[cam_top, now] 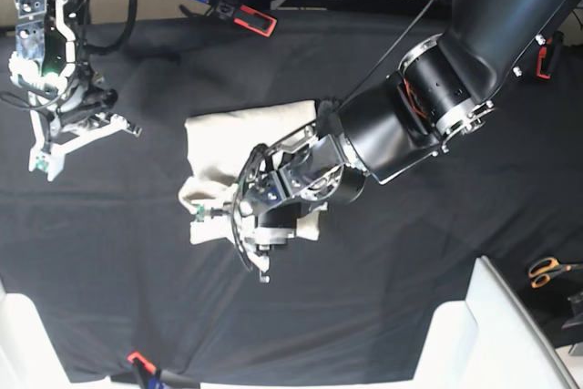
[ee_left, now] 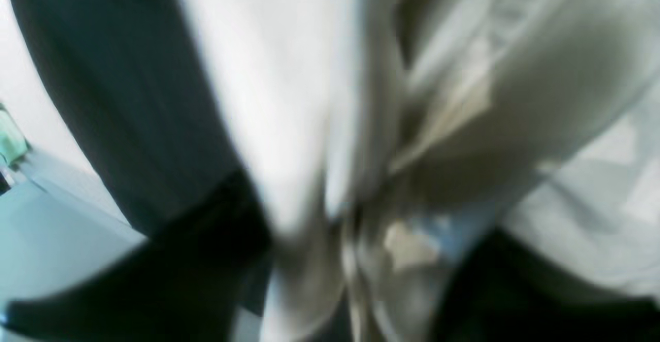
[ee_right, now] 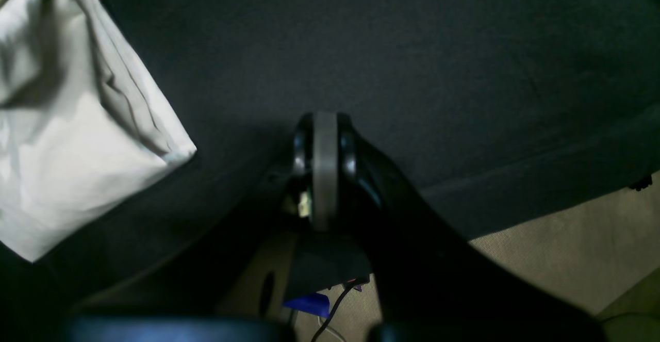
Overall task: Fold the T-shirt properly
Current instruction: 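Rotate and drag the bundle with left gripper toward the table center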
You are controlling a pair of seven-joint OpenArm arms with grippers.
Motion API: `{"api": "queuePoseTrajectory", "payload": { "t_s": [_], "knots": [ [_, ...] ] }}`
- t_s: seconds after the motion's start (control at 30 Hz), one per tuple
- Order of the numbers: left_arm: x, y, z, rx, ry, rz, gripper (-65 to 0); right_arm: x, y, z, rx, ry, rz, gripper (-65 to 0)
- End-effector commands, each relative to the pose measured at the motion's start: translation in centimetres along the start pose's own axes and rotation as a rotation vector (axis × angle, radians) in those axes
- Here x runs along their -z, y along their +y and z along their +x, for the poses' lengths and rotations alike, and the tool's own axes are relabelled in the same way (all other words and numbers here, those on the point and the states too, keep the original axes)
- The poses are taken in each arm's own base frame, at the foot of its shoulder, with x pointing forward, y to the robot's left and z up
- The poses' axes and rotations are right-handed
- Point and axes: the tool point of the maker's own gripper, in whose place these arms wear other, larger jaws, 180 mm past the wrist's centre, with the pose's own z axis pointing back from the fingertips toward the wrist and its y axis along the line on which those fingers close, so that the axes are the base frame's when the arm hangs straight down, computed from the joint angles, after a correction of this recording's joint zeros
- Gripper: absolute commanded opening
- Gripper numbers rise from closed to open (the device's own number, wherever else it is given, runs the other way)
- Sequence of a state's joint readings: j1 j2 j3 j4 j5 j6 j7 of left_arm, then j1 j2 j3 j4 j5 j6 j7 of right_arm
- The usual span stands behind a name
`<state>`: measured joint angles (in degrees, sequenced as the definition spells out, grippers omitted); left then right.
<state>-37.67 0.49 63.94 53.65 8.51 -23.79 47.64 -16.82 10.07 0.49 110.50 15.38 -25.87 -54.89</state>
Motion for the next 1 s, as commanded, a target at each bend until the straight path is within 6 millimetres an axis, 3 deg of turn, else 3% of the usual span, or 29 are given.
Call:
{"api": "queuePoseTrajectory", "payload": {
  "t_s": [0.0, 0.27, 0.47, 0.57, 0.67, 0.83, 0.97],
  "knots": [
    [-0.9, 2.7, 0.8, -0.004, -0.014, 0.059, -39.3, -0.3, 0.1, 1.1, -0.006, -0.042, 0.002, -64.2],
    [-1.6, 4.8, 0.8, -0.007, -0.017, 0.095, -38.2, -0.3, 0.2, 1.0, -0.008, -0.038, 0.004, -64.2],
    [-3.7, 10.0, 0.7, -0.146, -0.066, 0.164, -38.2, -0.3, 0.2, 0.9, -0.009, -0.035, 0.005, -64.2],
    [-4.6, 11.2, 1.3, -0.154, -0.093, 0.191, -38.3, -0.3, 0.2, 0.9, -0.009, -0.035, 0.005, -64.2],
    [-4.5, 10.7, 1.4, -0.145, -0.093, 0.184, -38.7, -0.3, 0.2, 0.8, -0.010, -0.034, 0.004, -64.2],
    [-3.2, 7.4, 1.8, -0.104, -0.084, 0.132, -39.0, -0.3, 0.1, 0.9, -0.012, -0.035, 0.002, -64.2],
    [-2.9, 6.4, 1.8, -0.096, -0.076, 0.115, -39.0, -0.3, 0.1, 0.9, -0.013, -0.035, 0.002, -64.2]
  ]
}}
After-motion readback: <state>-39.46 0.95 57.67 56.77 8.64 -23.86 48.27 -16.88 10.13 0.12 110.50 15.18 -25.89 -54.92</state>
